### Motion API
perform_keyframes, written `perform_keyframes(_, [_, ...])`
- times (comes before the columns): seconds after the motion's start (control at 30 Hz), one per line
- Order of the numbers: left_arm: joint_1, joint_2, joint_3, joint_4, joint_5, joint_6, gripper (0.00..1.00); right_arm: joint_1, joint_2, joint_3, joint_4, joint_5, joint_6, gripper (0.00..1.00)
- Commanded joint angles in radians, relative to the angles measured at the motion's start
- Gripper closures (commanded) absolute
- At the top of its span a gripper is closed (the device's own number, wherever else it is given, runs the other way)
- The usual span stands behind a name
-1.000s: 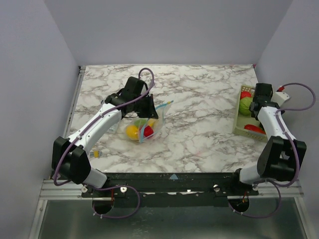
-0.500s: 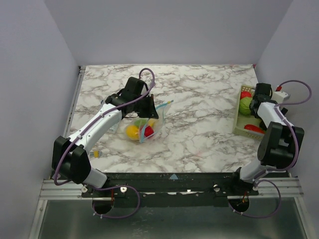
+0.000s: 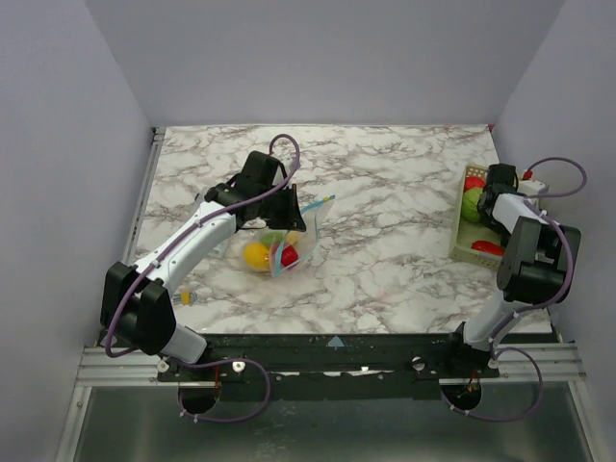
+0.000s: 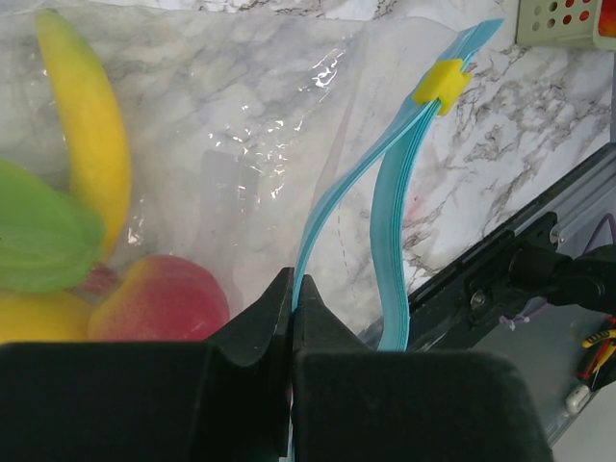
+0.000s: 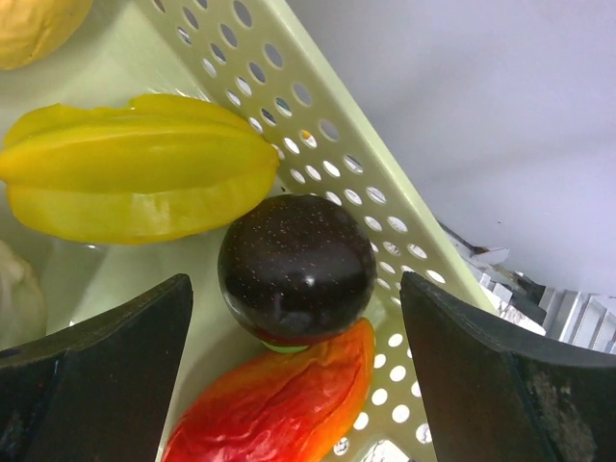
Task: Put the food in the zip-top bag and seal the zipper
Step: Pick up the fake fruit from the bin.
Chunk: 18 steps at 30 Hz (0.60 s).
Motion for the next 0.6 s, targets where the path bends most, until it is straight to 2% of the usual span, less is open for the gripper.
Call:
perform_keyframes(0.0, [-0.001, -0.010, -0.015, 0.026, 0.035, 0.010, 1.00, -0.009, 0.054, 0.031, 0.024, 0.020, -0.007, 0.10])
perform_keyframes(0.27, [-0.001, -0.005, -0.019, 0.028, 0.041, 0.010, 1.00, -0.009, 0.096, 0.058, 0.029, 0.011, -0.010, 0.15])
perform_keyframes(0.43, [-0.002, -0.009, -0.024, 0.026, 0.029, 0.014, 1.00, -0.009, 0.086, 0.050, 0.027, 0.017, -0.007, 0.30])
perform_keyframes(0.57, [-0.002, -0.020, -0.030, 0.015, 0.038, 0.012, 1.00, -0.004, 0.033, 0.050, 0.001, -0.024, -0.003, 0.51])
